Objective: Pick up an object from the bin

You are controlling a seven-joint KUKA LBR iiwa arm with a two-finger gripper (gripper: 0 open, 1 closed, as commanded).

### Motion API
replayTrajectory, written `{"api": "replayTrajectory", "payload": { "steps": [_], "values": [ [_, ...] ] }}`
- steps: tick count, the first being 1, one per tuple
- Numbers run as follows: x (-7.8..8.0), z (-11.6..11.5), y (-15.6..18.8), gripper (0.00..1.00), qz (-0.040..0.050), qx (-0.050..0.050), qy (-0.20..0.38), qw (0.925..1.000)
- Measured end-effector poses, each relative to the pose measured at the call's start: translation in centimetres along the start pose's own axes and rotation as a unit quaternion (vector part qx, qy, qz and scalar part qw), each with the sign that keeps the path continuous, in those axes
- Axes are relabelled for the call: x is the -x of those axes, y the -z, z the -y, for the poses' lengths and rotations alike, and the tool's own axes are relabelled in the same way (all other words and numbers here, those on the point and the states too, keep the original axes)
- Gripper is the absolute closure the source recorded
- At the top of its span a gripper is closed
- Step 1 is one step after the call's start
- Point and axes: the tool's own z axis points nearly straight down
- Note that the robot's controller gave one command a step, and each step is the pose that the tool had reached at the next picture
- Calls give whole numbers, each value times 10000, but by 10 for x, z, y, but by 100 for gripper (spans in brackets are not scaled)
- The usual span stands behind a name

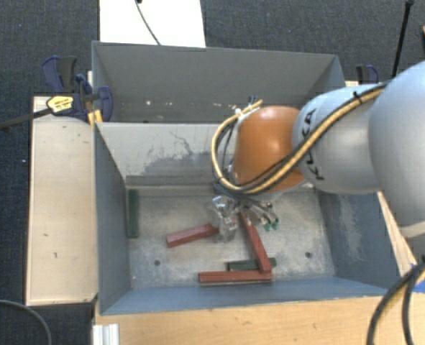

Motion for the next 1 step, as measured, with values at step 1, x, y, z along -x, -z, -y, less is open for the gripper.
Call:
{"api": "replayTrajectory", "payload": {
  "steps": [1],
  "values": [
    [-22,-14,131,100,26,-9,-191,9998]
  ]
}}
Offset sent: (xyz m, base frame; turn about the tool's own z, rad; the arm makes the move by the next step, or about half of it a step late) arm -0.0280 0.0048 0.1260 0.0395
